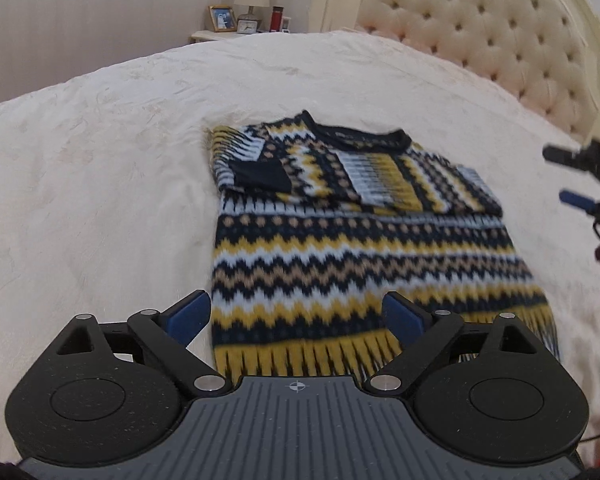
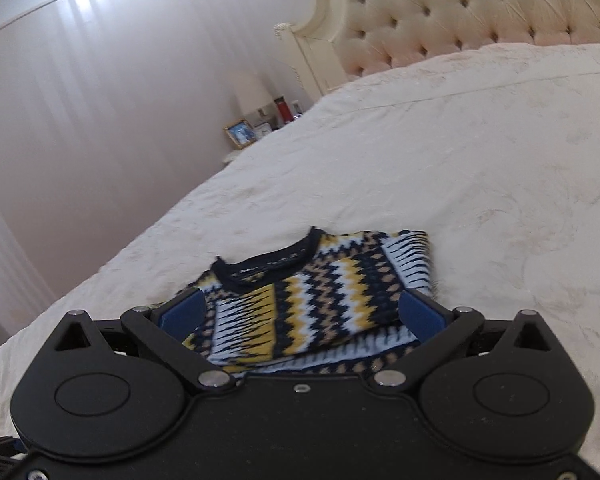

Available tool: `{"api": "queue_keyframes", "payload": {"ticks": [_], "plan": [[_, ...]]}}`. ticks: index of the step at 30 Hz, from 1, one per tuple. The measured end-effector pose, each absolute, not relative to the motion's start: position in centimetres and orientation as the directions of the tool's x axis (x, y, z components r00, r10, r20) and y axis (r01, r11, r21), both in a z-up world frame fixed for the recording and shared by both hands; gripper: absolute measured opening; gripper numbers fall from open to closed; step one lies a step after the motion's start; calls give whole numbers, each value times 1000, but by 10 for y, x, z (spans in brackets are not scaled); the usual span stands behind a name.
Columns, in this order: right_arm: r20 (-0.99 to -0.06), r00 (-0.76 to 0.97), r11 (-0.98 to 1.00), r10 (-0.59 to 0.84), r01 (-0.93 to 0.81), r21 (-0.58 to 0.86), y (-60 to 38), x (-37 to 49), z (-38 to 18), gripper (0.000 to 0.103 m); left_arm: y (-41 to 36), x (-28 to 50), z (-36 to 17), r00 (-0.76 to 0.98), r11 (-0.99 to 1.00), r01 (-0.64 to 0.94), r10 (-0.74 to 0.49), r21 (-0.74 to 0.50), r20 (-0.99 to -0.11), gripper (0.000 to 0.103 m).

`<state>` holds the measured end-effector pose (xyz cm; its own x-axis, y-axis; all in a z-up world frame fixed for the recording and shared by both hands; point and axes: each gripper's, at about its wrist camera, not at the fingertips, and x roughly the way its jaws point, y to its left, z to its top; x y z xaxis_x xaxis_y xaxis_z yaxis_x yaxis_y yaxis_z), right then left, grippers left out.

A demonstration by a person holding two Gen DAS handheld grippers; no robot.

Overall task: Fold small clothes
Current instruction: 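Lower both grippers onto the sweater hem and close on it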

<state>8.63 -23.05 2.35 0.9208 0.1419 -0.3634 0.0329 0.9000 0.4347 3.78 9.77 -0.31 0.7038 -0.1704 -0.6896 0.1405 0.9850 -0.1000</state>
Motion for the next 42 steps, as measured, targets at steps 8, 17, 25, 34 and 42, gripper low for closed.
{"api": "queue_keyframes", "payload": {"ticks": [8, 17, 25, 34, 42], "plan": [[-466, 877, 917, 117, 85, 390, -226, 52, 15, 103, 95, 11, -17, 659, 981, 123, -193, -149, -727, 92], [-673, 725, 830, 148, 279, 483, -241, 44, -15, 101, 105, 5, -40, 548, 972, 63, -225, -228, -806, 92], [-820, 465, 771, 334, 365, 521, -250, 39, -68, 94, 108, 11, -65, 390, 963, 53, -263, -264, -882, 91], [-884, 228, 845, 409, 271, 461, -229, 56, -86, 92, 93, 16, -83, 297, 975, 111, -216, -191, -930, 91], [-854, 278, 802, 440, 307, 513, -236, 50, -89, 36, 91, 18, -84, 322, 974, 111, -222, -196, -920, 81]]}}
